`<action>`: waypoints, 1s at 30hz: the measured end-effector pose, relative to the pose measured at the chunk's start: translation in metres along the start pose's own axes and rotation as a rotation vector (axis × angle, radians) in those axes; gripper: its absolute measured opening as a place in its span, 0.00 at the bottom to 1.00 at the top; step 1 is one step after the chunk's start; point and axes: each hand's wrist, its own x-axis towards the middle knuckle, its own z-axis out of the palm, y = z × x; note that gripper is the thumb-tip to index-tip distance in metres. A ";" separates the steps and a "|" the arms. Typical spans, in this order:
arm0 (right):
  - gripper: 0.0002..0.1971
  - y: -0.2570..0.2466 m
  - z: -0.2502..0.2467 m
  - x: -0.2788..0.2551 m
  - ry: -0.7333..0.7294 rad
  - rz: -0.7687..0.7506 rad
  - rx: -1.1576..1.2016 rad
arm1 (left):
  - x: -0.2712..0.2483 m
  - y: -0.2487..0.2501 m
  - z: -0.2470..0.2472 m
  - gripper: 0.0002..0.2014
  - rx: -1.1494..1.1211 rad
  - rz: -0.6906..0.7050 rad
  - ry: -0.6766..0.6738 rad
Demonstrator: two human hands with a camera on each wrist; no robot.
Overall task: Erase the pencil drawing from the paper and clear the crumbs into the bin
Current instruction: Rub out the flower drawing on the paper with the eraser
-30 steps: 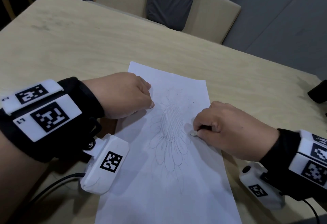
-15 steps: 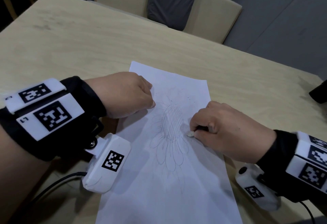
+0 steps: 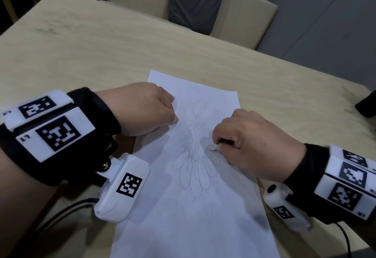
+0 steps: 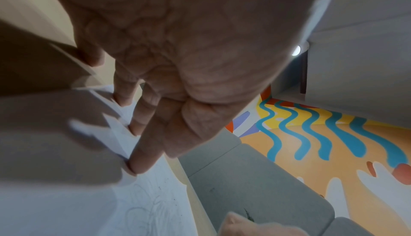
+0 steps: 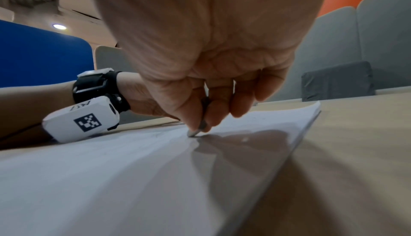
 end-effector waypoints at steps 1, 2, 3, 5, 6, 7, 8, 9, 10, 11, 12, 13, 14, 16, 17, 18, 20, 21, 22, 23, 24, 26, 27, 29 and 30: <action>0.09 0.002 0.000 -0.003 -0.013 0.002 0.005 | 0.000 0.000 0.000 0.22 -0.005 0.001 0.001; 0.08 0.003 0.000 -0.006 -0.027 0.002 0.016 | 0.000 0.000 0.000 0.22 -0.008 0.002 0.001; 0.07 0.004 0.000 -0.010 -0.040 0.003 0.024 | 0.000 0.000 0.000 0.22 -0.007 0.005 -0.001; 0.06 0.003 0.000 -0.011 -0.039 0.000 0.025 | -0.001 0.000 0.000 0.22 -0.008 0.007 -0.002; 0.06 0.001 0.000 -0.008 -0.023 -0.001 0.025 | -0.001 0.000 -0.001 0.23 -0.008 0.003 -0.002; 0.07 0.000 0.000 -0.005 -0.004 -0.001 0.024 | -0.001 0.000 -0.001 0.23 -0.008 -0.002 -0.001; 0.07 -0.001 0.001 -0.002 0.012 -0.003 0.018 | -0.001 0.001 -0.001 0.23 -0.009 -0.005 0.000; 0.07 -0.001 0.001 0.000 0.018 -0.006 0.011 | -0.001 0.002 -0.001 0.23 -0.009 -0.008 -0.001; 0.07 0.000 0.001 0.000 0.011 -0.008 0.008 | -0.001 0.002 -0.001 0.23 -0.009 -0.009 -0.003; 0.07 0.002 0.001 -0.002 -0.006 -0.008 0.009 | -0.002 0.002 -0.001 0.23 -0.009 -0.008 -0.004; 0.07 0.005 0.002 -0.006 -0.024 -0.009 0.013 | -0.002 0.003 -0.001 0.23 -0.007 -0.003 -0.006; 0.07 0.006 0.001 -0.009 -0.038 -0.010 0.013 | -0.002 0.003 -0.001 0.22 -0.004 0.003 -0.009; 0.07 0.006 0.001 -0.010 -0.042 -0.011 0.010 | -0.003 0.003 -0.002 0.20 -0.002 0.008 -0.014; 0.07 0.004 0.002 -0.006 -0.013 -0.012 0.006 | -0.004 0.004 -0.003 0.20 0.006 0.019 -0.024; 0.07 0.002 0.002 -0.003 0.012 -0.011 0.003 | -0.003 0.003 -0.003 0.20 0.014 0.024 -0.024; 0.06 0.001 0.003 0.001 0.034 -0.011 0.000 | -0.003 0.003 -0.003 0.21 0.019 0.026 -0.021; 0.07 0.003 0.004 0.001 0.043 -0.013 0.004 | -0.002 0.002 -0.002 0.22 0.017 0.020 -0.014; 0.07 0.005 0.005 -0.002 0.026 -0.012 0.014 | -0.002 0.002 -0.002 0.23 0.013 0.015 -0.012; 0.06 0.007 0.005 -0.005 0.005 -0.011 0.025 | -0.002 0.001 -0.002 0.22 0.012 0.014 -0.012; 0.06 0.008 0.005 -0.008 -0.012 -0.008 0.034 | -0.001 0.000 -0.001 0.22 0.013 0.016 -0.012; 0.06 0.008 0.005 -0.009 -0.018 -0.005 0.040 | -0.001 0.000 -0.001 0.21 0.016 0.019 -0.012; 0.06 0.006 0.005 -0.004 0.008 0.009 0.039 | -0.001 0.001 -0.002 0.21 0.013 0.021 -0.015; 0.07 0.006 0.005 -0.001 0.027 0.018 0.035 | -0.001 0.001 -0.001 0.22 0.011 0.022 -0.016; 0.08 0.006 0.005 0.003 0.042 0.023 0.034 | 0.000 0.000 0.000 0.24 0.007 0.014 -0.009; 0.07 0.007 0.005 0.002 0.038 0.018 0.034 | 0.000 0.000 0.000 0.24 0.007 0.009 -0.005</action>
